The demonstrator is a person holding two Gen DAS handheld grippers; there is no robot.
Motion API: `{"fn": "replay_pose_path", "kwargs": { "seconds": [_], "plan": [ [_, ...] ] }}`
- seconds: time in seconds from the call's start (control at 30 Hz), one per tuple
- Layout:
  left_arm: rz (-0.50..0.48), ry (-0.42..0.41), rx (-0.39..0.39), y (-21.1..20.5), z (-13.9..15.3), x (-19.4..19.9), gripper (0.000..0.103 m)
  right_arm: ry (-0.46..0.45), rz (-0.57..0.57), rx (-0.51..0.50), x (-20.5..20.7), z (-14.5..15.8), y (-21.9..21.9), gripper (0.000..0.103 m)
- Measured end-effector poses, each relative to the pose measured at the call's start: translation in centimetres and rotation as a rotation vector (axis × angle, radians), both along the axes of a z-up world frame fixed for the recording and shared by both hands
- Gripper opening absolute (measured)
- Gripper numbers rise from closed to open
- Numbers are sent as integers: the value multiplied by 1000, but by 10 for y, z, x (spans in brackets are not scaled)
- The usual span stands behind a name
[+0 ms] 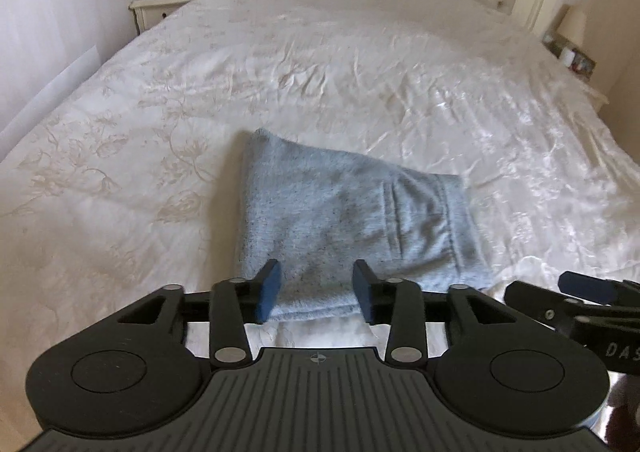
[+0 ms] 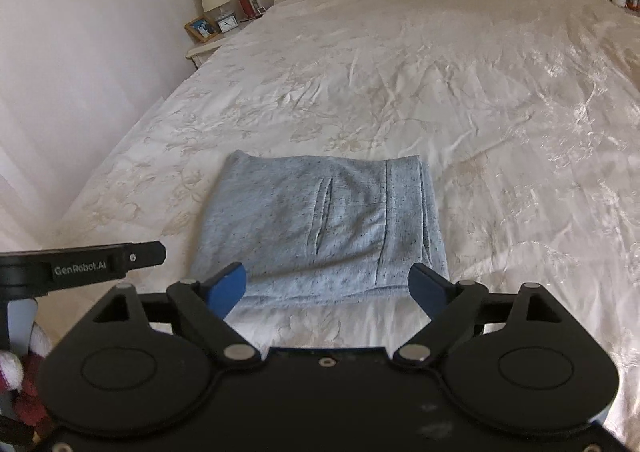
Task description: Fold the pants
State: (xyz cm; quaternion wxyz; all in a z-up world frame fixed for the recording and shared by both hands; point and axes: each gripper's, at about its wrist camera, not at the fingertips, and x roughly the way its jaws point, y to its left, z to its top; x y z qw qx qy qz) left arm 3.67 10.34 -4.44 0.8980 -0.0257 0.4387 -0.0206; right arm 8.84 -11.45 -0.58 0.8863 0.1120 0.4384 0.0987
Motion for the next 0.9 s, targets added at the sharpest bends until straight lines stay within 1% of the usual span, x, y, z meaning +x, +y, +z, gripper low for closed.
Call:
{"fn": "replay_pose_path", "kwargs": {
  "seconds": [0.03, 0.1, 0.17, 0.27, 0.4, 0.63, 0.73, 0.8, 0.87, 0.9],
  "plan": [
    [-3, -4, -1, -1, 2, -4, 46, -5, 1, -5, -4, 4, 1, 101],
    [0, -9, 1, -3, 6, -11, 49, -14, -1, -4, -12, 10, 2, 103],
    [12, -19, 8, -5, 10, -20, 50, -14, -10, -7, -18, 15, 4, 103],
    [46, -30, 60, -10, 16, -30, 51, -10, -21, -26, -28, 22, 6, 103],
    [75, -44, 76, -12, 23, -40, 60, -32, -21, -25, -44, 31, 7, 103],
    [86, -122, 88, -21, 37, -56, 62, -28, -23, -26, -62, 40, 5, 103],
    [85, -156, 134, -30, 42, -62, 63, -38, -30, -34, -65, 46, 4, 103],
    [98, -174, 180, -37, 45, -66, 64, -42, -47, -68, -68, 51, 4, 103],
    [120, -188, 225, -44, 48, -69, 64, -33, -60, -83, -69, 55, 4, 103],
    [126, -195, 235, -45, 49, -70, 65, -21, -70, -84, -68, 56, 2, 103]
  ]
}}
